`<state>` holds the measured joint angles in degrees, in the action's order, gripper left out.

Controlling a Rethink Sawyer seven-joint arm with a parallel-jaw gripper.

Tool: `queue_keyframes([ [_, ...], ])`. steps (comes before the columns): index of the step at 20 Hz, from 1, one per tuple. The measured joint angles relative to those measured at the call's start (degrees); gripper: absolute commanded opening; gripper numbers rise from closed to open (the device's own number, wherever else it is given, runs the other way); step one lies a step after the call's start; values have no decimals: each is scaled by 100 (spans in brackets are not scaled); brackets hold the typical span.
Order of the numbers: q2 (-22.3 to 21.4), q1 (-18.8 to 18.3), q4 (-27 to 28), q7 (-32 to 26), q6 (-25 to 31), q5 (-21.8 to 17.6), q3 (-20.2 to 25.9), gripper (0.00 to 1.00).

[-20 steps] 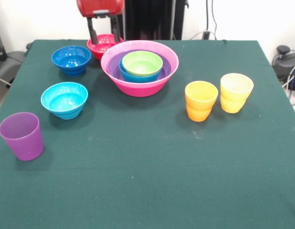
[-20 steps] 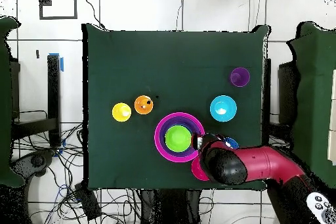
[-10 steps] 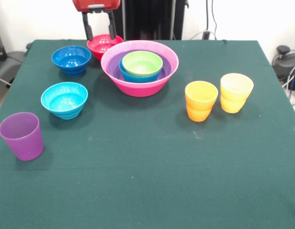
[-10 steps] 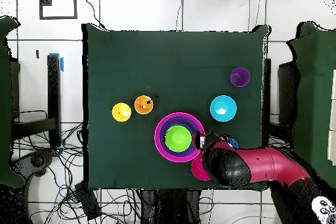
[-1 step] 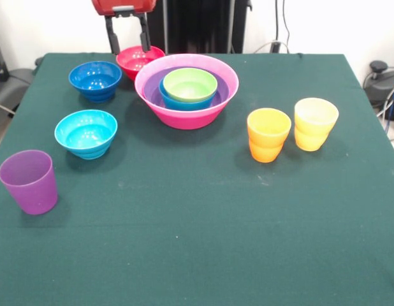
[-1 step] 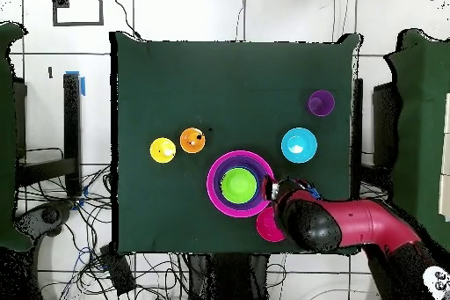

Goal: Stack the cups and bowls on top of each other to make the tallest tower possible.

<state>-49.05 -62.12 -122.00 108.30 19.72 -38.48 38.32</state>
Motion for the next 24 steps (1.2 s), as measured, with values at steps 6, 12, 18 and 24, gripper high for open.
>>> queue_keyframes([
  [6, -24, -338, -1, 0, 235, -1, 188, 100],
  [12, -23, -707, -1, 0, 420, -2, 356, 100],
  [18, -23, -1017, -1, 0, 594, -4, 551, 100],
  [24, -23, -1094, -2, 0, 681, -52, 624, 100],
])
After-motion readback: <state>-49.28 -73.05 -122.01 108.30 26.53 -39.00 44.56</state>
